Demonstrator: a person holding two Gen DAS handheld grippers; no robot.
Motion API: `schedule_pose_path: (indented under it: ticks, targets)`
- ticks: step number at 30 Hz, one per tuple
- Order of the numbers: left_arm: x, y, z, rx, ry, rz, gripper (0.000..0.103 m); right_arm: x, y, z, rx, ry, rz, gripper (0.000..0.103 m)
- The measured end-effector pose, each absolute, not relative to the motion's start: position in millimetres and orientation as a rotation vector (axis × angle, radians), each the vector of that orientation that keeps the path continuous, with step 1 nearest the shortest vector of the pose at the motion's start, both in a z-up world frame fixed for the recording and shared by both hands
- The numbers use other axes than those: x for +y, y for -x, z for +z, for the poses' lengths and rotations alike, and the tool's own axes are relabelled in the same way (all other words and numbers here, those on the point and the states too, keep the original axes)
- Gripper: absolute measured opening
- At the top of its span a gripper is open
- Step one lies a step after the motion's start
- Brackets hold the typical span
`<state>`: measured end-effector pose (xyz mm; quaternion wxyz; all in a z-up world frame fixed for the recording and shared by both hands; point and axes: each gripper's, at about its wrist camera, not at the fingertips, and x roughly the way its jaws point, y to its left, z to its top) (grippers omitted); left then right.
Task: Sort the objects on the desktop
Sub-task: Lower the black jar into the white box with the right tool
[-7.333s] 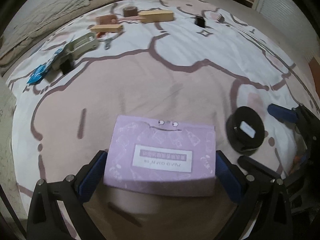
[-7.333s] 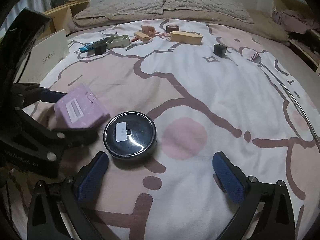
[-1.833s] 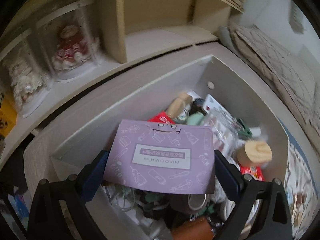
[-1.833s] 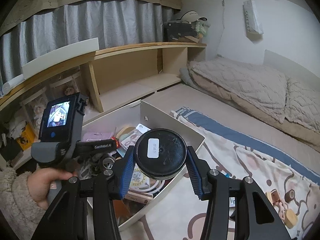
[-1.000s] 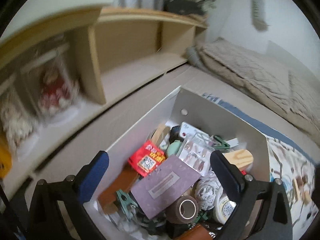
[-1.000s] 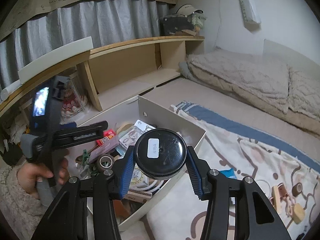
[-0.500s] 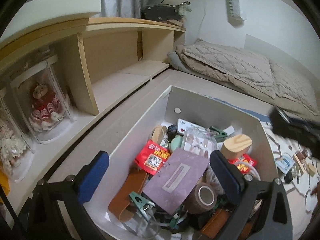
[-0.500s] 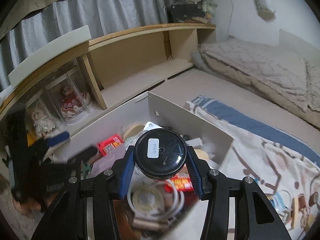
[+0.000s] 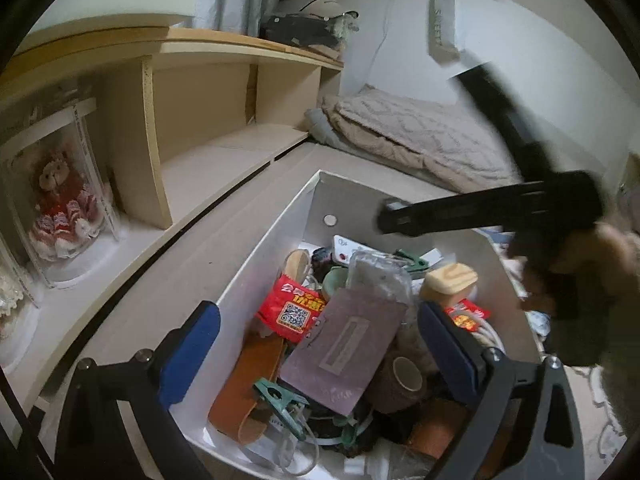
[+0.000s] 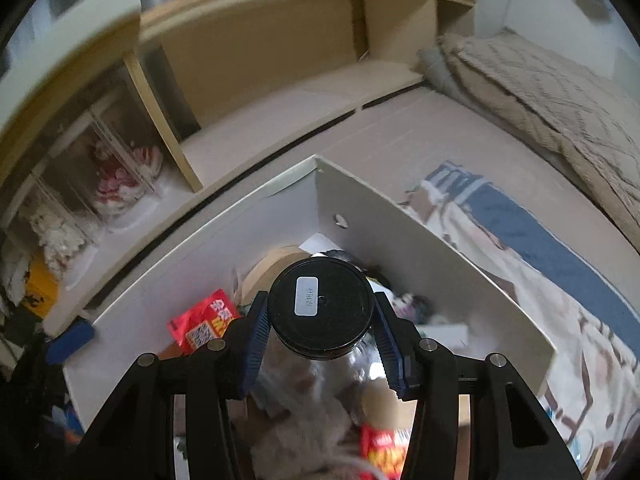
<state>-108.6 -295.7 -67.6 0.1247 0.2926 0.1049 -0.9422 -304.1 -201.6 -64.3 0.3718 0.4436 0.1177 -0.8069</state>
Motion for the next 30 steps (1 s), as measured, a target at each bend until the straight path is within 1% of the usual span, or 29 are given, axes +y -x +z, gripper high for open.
schedule_pose_path:
  ticks: [5,11,14,17,18,20,25,30]
  targets:
    - [-301,100,-56,0.325,-0.8,-2.77,0.099,-240,308,-79,0.532,-1.118,-2.003,0.05]
    - [-309,99,-55,0.352,-0.78,-2.76,0.099,-274,306,-101,0.693,-1.096,-1.925,0.05]
    - [-311,101,-58,0.361,-0.808,-2.756,0.099,-280,310,-106,0.709,-1.096,-1.945,0.05]
    - [-310,100,-60,0.331,-0.805,-2.744,0.099,-280,310,-104,0.697,-1.066,-1.973,0.052]
    - [-310,100,-60,0.328,-0.804,-2.742,0.1,-278,310,-102,0.681,-1.065,-1.984,0.061]
    - [-312,100,-62,0.337,-0.81,-2.741,0.1,-273,310,-96,0.639,-1.055,-2.01,0.076]
    - [-312,96,-62,0.346,-0.806,-2.741,0.1,-253,298,-77,0.557,-1.048,-2.003,0.076]
    - [-317,90,-61,0.362,-0.791,-2.732,0.1,-219,265,-61,0.604,-1.003,-1.97,0.076]
